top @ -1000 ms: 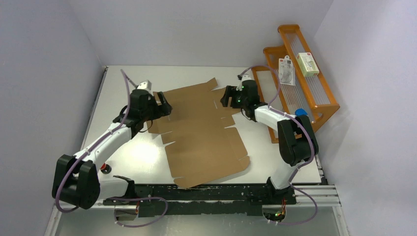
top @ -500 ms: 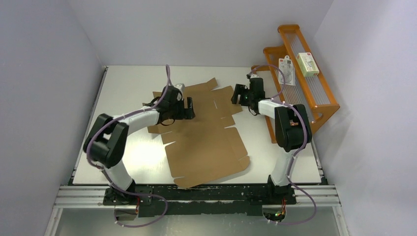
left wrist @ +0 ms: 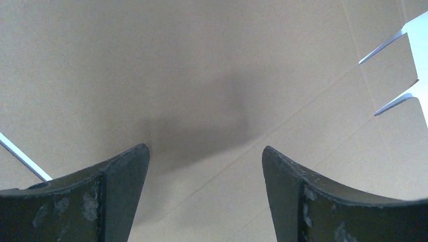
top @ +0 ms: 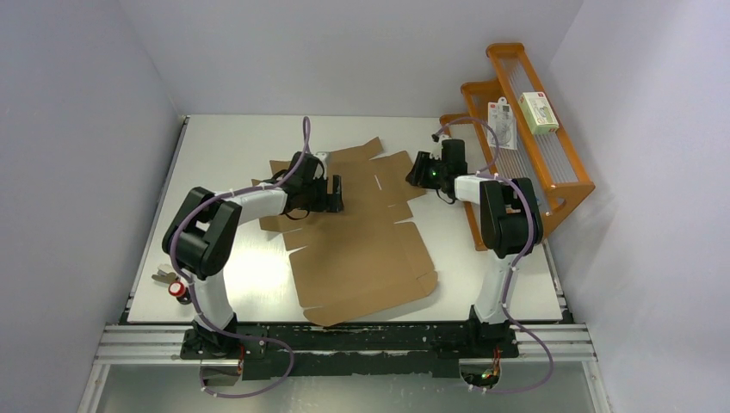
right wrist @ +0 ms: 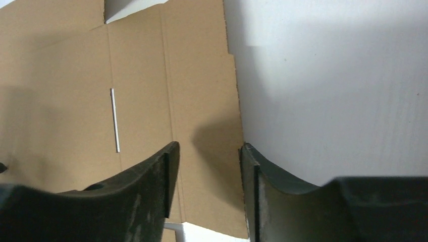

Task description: Fold the paper box

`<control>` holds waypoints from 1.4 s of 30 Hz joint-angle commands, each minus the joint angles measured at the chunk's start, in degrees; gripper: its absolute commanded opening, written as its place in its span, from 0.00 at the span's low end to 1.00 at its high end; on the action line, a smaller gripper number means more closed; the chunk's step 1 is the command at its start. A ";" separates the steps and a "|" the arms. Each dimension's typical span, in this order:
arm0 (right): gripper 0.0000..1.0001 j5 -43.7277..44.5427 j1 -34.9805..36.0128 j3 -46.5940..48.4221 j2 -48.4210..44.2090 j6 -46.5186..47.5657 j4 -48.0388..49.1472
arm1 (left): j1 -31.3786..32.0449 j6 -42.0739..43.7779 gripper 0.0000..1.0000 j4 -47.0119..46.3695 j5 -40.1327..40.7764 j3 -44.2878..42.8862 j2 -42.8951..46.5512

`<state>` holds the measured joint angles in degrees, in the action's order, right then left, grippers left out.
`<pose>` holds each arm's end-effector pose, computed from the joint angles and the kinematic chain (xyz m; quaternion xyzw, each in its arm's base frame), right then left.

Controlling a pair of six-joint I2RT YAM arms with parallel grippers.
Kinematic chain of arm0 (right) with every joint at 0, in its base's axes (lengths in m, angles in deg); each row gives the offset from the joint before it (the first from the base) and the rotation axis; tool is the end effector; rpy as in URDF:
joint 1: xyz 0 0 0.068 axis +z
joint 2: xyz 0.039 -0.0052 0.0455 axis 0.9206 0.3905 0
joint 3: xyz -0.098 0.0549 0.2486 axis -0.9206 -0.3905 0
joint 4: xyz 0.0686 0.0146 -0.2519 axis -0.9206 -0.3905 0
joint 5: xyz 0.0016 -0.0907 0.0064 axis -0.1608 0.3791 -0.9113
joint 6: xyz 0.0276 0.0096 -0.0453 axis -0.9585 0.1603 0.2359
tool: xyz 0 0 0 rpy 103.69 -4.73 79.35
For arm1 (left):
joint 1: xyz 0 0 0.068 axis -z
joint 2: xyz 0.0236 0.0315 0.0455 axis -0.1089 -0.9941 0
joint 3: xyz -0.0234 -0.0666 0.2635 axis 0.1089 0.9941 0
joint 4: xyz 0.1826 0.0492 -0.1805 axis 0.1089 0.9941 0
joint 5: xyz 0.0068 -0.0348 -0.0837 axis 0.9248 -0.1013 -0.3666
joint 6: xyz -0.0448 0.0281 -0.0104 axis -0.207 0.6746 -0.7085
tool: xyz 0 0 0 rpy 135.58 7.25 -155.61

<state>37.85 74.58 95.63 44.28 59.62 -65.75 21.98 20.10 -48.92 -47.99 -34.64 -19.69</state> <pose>0.4143 0.0656 0.1390 -0.0074 0.8937 0.2157 0.3934 0.3363 -0.1858 0.1573 0.0785 0.9274 -0.2076 0.3012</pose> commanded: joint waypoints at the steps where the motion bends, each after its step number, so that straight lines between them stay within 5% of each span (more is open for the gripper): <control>1: 0.48 -5.32 -1.88 -0.17 1.90 -1.23 0.93 | 0.25 1.80 0.87 0.57 -1.59 -0.84 -2.33; 11: 0.35 -8.58 -2.70 -2.06 -0.02 -2.44 1.97 | 0.07 3.38 0.87 3.31 2.23 1.34 0.09; 23: 0.00 -8.22 -2.75 -4.95 -6.17 0.07 0.03 | 0.07 3.29 0.87 2.69 1.82 3.30 0.64; 32: 0.00 8.00 2.36 -5.11 -12.77 6.84 -6.73 | 0.07 2.25 0.87 1.18 -0.68 4.06 0.17; 42: 0.00 36.64 17.68 -5.57 -18.40 16.27 -9.29 | 0.07 0.75 0.86 -1.87 -2.84 5.17 -0.97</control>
<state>59.31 87.74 90.74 28.04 69.50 -74.06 21.98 22.40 -52.57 -48.01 -31.99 -18.88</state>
